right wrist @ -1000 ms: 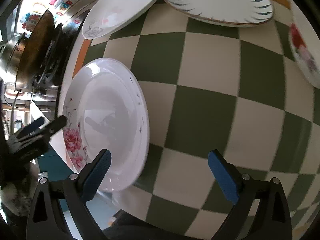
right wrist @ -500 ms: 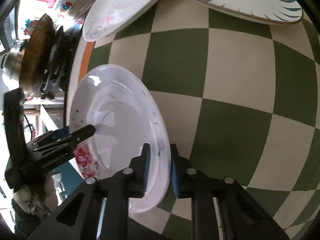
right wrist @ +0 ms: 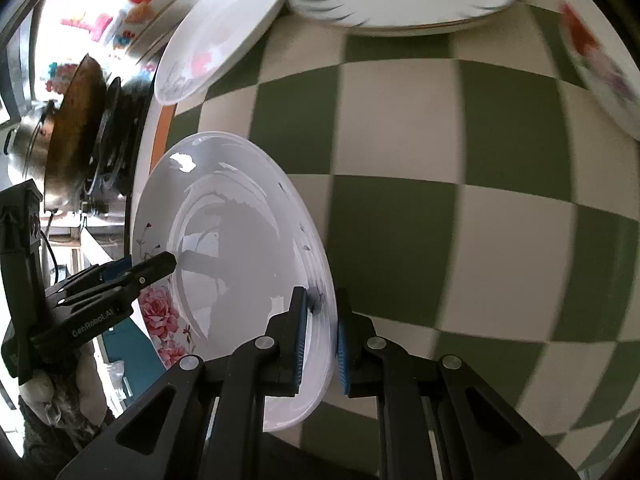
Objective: Organize plates and bowls
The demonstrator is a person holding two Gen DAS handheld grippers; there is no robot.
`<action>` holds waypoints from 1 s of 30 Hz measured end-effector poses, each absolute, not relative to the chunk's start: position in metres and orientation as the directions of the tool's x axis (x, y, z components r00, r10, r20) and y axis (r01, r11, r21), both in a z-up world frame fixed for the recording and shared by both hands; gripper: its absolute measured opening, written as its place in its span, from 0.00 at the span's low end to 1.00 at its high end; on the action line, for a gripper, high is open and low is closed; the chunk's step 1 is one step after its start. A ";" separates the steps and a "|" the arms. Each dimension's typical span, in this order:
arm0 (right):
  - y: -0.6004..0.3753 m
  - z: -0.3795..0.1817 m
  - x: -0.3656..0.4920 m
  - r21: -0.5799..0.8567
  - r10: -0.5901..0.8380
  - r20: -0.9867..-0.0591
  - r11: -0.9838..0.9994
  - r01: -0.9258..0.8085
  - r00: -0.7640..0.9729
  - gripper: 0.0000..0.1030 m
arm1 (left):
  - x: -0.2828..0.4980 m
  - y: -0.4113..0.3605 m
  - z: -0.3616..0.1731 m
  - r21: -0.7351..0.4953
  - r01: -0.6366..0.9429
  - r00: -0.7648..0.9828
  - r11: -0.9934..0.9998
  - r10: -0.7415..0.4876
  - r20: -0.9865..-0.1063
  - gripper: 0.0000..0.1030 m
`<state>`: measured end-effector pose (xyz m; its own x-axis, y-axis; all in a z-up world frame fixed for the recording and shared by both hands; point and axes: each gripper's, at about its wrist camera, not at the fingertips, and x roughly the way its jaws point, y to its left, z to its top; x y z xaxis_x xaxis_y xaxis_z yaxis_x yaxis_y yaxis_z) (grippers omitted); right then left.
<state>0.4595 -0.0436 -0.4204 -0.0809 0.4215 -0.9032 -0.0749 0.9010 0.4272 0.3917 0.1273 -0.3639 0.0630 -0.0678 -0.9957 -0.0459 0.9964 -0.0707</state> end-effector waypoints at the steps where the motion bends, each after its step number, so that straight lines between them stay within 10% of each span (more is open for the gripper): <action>1: -0.055 -0.416 0.459 0.428 0.423 -0.903 0.902 -0.065 -0.073 0.15 | 0.393 0.121 -0.361 -0.076 -0.035 0.067 0.996 -0.074 -0.995 0.39; 30: -0.176 -0.435 0.445 0.402 0.411 -0.910 0.908 0.120 -0.061 0.15 | 0.433 0.044 -0.390 -0.080 0.107 0.017 0.991 -0.082 -0.996 0.39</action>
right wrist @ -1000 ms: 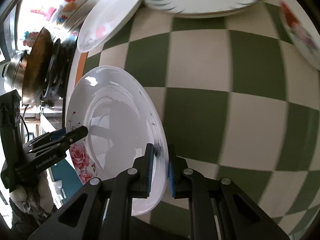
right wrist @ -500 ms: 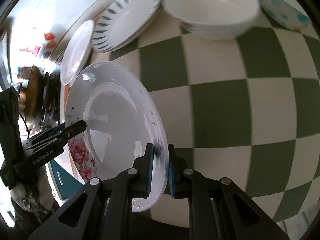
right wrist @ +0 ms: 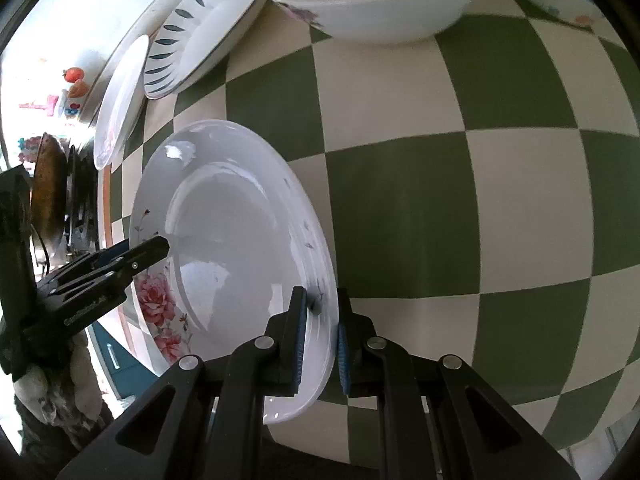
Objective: Organize plates and bowls
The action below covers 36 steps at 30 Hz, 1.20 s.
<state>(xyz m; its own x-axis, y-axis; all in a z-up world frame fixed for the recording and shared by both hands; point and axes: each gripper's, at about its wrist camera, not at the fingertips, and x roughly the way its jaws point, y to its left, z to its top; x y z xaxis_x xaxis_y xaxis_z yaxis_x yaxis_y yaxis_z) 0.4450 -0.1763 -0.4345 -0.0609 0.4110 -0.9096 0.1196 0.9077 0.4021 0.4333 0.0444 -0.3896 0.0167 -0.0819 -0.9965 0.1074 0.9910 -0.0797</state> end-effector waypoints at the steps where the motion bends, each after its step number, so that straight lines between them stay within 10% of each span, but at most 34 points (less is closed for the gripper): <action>1: -0.177 -0.435 0.446 0.408 0.417 -0.906 0.905 0.117 -0.071 0.16 | 0.433 0.050 -0.385 -0.097 0.089 0.018 0.991 -0.099 -0.995 0.39; 9: -0.183 -0.353 0.465 0.349 0.348 -0.936 0.937 0.012 0.047 0.16 | 0.455 0.125 -0.304 -0.099 -0.083 0.208 0.992 -0.080 -0.975 0.43; 14: -0.126 -0.312 0.516 0.411 0.424 -0.900 0.904 -0.120 0.105 0.51 | 0.496 0.192 -0.311 -0.110 -0.258 0.227 0.960 -0.050 -0.973 0.44; 29: 0.045 -0.401 0.753 0.403 0.421 -0.907 0.873 -0.275 0.009 0.44 | 0.559 0.286 -0.397 -0.146 -0.463 0.127 0.874 -0.098 -0.987 0.44; 36: 0.067 -0.438 0.768 0.434 0.438 -0.898 0.858 -0.276 -0.049 0.16 | 0.568 0.288 -0.402 -0.179 -0.421 0.169 0.889 -0.117 -0.979 0.26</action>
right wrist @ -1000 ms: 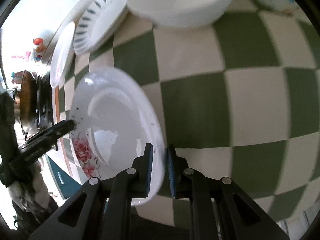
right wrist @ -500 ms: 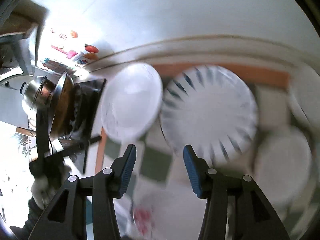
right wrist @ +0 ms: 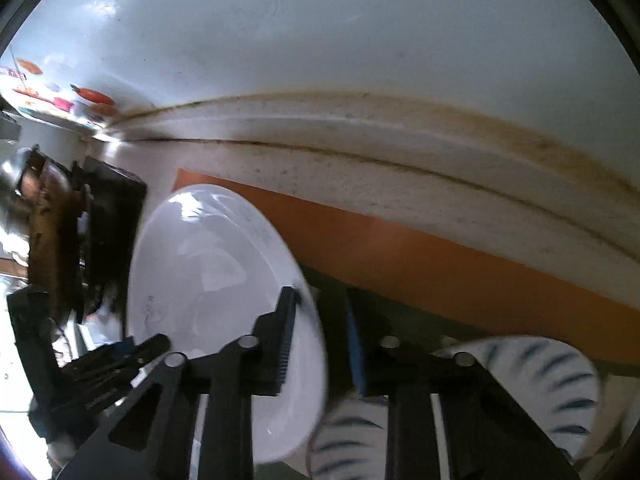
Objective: Organize plates and bowls
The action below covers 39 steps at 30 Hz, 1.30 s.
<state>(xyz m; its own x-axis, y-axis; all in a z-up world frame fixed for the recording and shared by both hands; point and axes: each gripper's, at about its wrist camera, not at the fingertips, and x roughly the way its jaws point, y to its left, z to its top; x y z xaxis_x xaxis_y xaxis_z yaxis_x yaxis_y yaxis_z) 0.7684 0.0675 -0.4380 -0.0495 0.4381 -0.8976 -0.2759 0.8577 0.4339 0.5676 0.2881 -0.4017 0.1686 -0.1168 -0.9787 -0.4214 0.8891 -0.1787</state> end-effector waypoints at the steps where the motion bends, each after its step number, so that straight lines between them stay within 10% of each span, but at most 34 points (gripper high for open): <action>1: 0.069 -0.437 0.768 0.427 0.435 -0.900 0.858 -0.284 -0.037 0.16 | 0.567 0.289 -0.402 -0.176 -0.424 0.171 0.888 -0.113 -0.979 0.26; 28: -0.063 -0.308 0.615 0.477 0.501 -0.851 0.863 -0.166 0.158 0.10 | 0.500 0.208 -0.287 -0.240 -0.155 0.258 0.958 -0.195 -0.946 0.25; 39: -0.165 -0.313 0.475 0.471 0.457 -0.865 0.882 0.022 0.208 0.10 | 0.455 0.127 -0.317 -0.219 0.054 0.131 0.974 -0.224 -0.966 0.25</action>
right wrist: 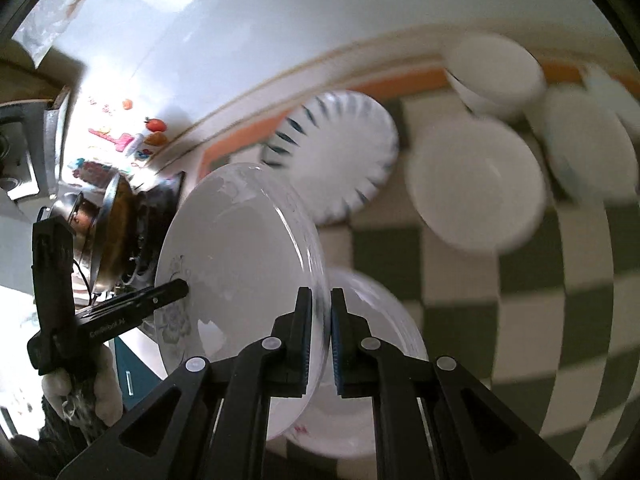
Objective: Organize plates and bowls
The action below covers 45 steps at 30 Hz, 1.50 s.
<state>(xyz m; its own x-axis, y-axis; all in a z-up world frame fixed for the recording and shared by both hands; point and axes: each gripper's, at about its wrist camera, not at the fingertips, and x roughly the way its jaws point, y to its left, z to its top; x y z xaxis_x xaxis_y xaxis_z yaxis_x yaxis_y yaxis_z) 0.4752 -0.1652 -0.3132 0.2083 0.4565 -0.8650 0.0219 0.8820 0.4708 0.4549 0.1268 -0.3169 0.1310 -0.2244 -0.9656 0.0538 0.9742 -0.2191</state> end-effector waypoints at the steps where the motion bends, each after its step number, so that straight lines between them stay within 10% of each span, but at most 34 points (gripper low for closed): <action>1: -0.172 -0.321 0.465 0.472 0.455 -0.867 0.881 0.042 0.204 0.10 | 0.450 0.122 -0.320 -0.218 0.059 0.116 0.974 -0.223 -0.968 0.25; 17: -0.196 -0.396 0.417 0.446 0.432 -0.894 0.884 0.141 0.115 0.10 | 0.430 0.091 -0.371 -0.138 0.101 0.016 0.985 -0.140 -0.990 0.27; 45: -0.185 -0.350 0.460 0.379 0.385 -0.921 0.920 0.096 -0.050 0.21 | 0.442 0.083 -0.328 -0.136 0.025 0.097 0.990 -0.138 -0.986 0.28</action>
